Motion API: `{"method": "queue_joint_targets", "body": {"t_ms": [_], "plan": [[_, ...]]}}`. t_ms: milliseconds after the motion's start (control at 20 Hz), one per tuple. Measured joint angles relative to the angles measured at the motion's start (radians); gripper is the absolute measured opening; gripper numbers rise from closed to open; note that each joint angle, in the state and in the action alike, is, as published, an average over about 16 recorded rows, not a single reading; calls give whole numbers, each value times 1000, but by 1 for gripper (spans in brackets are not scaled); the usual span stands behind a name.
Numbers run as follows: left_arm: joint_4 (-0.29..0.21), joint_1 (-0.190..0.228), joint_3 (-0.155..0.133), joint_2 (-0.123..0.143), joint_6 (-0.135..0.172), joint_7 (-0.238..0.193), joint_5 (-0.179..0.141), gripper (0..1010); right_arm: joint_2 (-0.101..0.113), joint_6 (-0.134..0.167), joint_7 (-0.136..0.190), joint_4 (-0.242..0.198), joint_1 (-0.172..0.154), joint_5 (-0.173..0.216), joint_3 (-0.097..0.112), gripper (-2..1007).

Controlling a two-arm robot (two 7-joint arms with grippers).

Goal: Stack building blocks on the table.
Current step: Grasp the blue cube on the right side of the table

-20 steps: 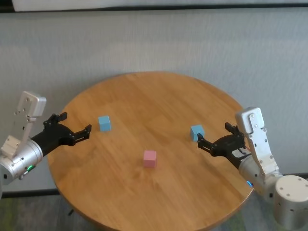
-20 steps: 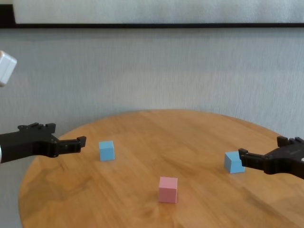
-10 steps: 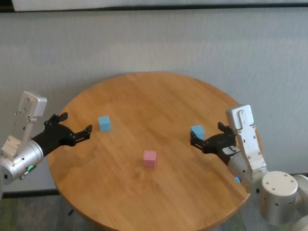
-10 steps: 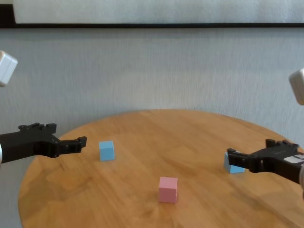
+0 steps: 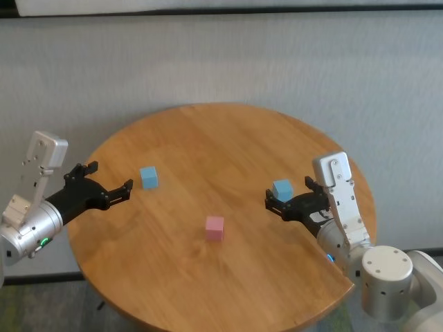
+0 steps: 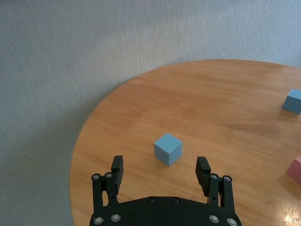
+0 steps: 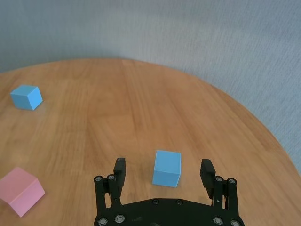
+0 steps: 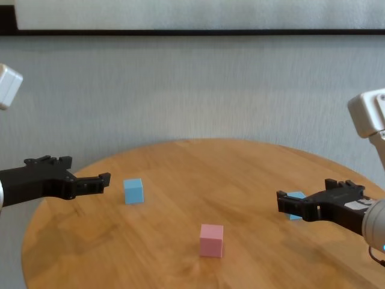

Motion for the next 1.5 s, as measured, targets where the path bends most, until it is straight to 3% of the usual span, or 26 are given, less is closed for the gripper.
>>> {"method": "queue_joint_targets", "body": {"t_ms": [650,1500], "plan": [[0,-1,1,0,0,0,0,1000,-55,-25,1,106,48,-40,10,1000],[0,-1,1,0,0,0,0,1000,-119,-99,7,249,107,-80,35,1000]]}}
